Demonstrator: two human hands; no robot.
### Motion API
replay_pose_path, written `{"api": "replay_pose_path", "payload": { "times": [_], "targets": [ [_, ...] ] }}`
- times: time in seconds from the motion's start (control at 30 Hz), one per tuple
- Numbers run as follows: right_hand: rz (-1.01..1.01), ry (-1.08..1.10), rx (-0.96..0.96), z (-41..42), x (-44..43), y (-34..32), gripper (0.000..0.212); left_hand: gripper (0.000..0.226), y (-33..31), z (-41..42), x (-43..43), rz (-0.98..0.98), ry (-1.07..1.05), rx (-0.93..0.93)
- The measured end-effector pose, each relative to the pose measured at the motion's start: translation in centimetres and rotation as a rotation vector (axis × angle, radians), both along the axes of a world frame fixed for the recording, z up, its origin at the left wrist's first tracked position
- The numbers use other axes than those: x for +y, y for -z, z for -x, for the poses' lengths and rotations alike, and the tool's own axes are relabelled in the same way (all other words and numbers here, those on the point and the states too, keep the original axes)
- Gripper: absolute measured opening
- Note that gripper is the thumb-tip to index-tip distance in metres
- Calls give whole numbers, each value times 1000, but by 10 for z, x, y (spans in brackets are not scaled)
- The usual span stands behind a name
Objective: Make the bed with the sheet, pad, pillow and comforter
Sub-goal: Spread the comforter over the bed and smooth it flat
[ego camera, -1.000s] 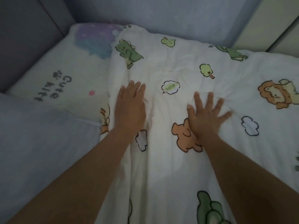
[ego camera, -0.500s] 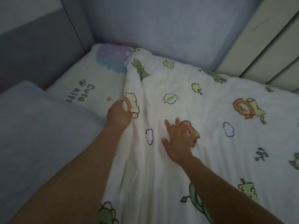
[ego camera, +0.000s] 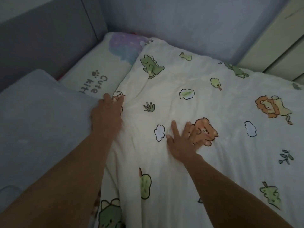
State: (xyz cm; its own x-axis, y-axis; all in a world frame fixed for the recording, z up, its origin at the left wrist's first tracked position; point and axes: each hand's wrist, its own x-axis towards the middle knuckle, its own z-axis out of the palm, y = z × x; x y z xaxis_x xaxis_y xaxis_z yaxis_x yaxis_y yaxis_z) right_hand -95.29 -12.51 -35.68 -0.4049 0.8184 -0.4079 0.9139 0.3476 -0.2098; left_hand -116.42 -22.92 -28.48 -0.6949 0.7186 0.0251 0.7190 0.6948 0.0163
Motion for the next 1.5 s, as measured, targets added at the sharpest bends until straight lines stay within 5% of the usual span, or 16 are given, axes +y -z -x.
{"api": "replay_pose_path", "payload": {
  "times": [0.33, 1.5],
  "targets": [
    [-304, 41, 42, 2, -13, 36, 59, 72, 37, 23, -2, 80, 10, -45],
    [-362, 62, -6, 10, 0, 52, 64, 68, 67, 35, 12, 12, -28, -134]
  ]
}}
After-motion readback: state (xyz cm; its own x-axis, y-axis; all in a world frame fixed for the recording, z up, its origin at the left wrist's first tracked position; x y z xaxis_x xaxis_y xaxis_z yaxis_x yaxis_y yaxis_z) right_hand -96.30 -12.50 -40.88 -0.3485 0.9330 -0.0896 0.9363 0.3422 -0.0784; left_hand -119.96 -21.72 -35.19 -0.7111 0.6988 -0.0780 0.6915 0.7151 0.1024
